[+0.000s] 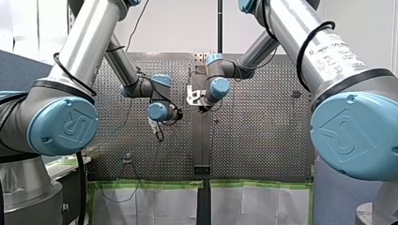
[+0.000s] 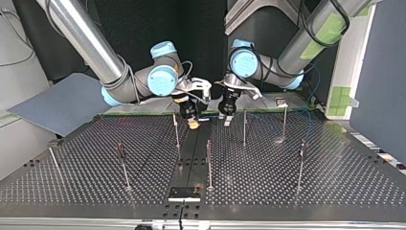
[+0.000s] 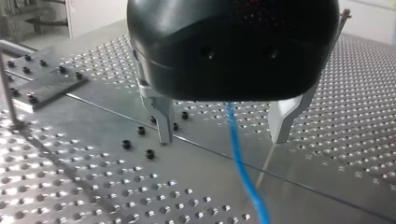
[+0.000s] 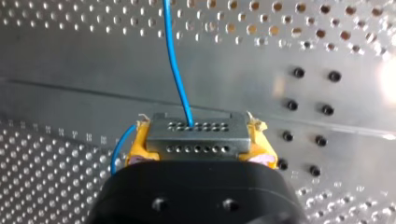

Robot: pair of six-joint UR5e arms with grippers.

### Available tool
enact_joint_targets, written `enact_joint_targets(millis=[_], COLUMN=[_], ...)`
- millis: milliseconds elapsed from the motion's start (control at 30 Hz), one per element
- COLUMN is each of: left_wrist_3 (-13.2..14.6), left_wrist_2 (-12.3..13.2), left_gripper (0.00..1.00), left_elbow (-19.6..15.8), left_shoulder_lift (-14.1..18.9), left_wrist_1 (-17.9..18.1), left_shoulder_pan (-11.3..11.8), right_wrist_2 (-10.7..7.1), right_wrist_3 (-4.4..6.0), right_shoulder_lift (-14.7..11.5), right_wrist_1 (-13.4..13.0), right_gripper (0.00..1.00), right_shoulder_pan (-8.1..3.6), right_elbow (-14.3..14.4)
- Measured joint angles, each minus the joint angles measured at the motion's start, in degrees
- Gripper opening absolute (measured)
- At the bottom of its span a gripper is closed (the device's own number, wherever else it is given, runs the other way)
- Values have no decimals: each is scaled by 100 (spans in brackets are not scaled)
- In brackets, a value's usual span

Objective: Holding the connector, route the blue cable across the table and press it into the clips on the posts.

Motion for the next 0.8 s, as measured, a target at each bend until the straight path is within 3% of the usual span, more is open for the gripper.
enact_joint_targets(millis=[167, 467, 533, 567, 600, 633, 667, 700, 733, 800], left_wrist_3=[5, 74, 85, 94, 109, 126, 135, 141, 145, 147], left_wrist_2=[118, -178, -201, -214, -235, -273, -307, -343, -392, -465], left_gripper=[100, 100, 65, 65, 43, 27, 27, 5, 0, 0], left_elbow=[137, 316, 320, 321, 321, 321, 321, 322, 321, 322], left_shoulder_lift=[-219, -490, -496, -493, -486, -471, -458, -440, -409, -351], left_wrist_1=[31, -72, -78, -83, -95, -120, -141, -166, -205, -262], left_shoulder_pan=[12, 20, 17, 11, 0, -19, -32, -41, -52, -63], right_wrist_2=[-114, -132, -132, -132, -132, -132, -132, -132, -132, -132], right_wrist_3=[-4, 1, 2, 2, 2, 1, 1, 1, 2, 4], right_shoulder_lift=[-2, -4, -4, -4, -4, -4, -4, -4, -4, -4], right_wrist_1=[0, 1, 1, 1, 1, 1, 1, 1, 1, 1], right_gripper=[0, 0, 0, 0, 0, 0, 0, 0, 0, 0], right_shoulder_pan=[17, 2, -4, -5, -6, -7, -7, -7, -9, -14], right_elbow=[3, 4, 4, 6, 7, 7, 8, 7, 5, 4])
